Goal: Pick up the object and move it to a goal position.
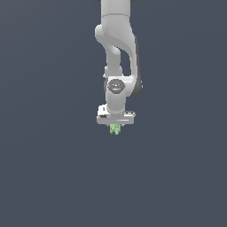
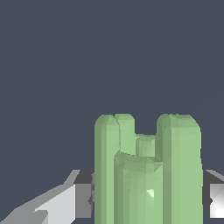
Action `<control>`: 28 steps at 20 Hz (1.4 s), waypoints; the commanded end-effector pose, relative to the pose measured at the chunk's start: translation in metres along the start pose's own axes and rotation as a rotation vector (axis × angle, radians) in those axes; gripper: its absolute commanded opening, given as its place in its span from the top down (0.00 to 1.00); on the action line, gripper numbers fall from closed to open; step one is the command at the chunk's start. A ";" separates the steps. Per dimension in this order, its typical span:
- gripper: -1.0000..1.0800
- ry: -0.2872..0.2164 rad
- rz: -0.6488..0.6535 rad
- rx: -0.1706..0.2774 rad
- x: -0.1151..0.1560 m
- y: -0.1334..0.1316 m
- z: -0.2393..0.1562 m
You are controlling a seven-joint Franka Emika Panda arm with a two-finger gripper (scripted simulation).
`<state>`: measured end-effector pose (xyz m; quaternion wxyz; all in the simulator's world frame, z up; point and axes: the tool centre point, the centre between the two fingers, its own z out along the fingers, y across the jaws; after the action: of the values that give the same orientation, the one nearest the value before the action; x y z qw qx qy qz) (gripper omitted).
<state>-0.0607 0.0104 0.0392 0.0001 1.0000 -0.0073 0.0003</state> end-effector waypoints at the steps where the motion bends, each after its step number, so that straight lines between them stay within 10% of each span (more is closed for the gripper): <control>1: 1.00 0.001 0.000 0.000 0.000 0.000 -0.003; 28: 1.00 0.000 0.000 0.001 -0.032 0.030 -0.212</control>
<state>-0.0900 -0.0171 0.2348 -0.0002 1.0000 -0.0073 0.0008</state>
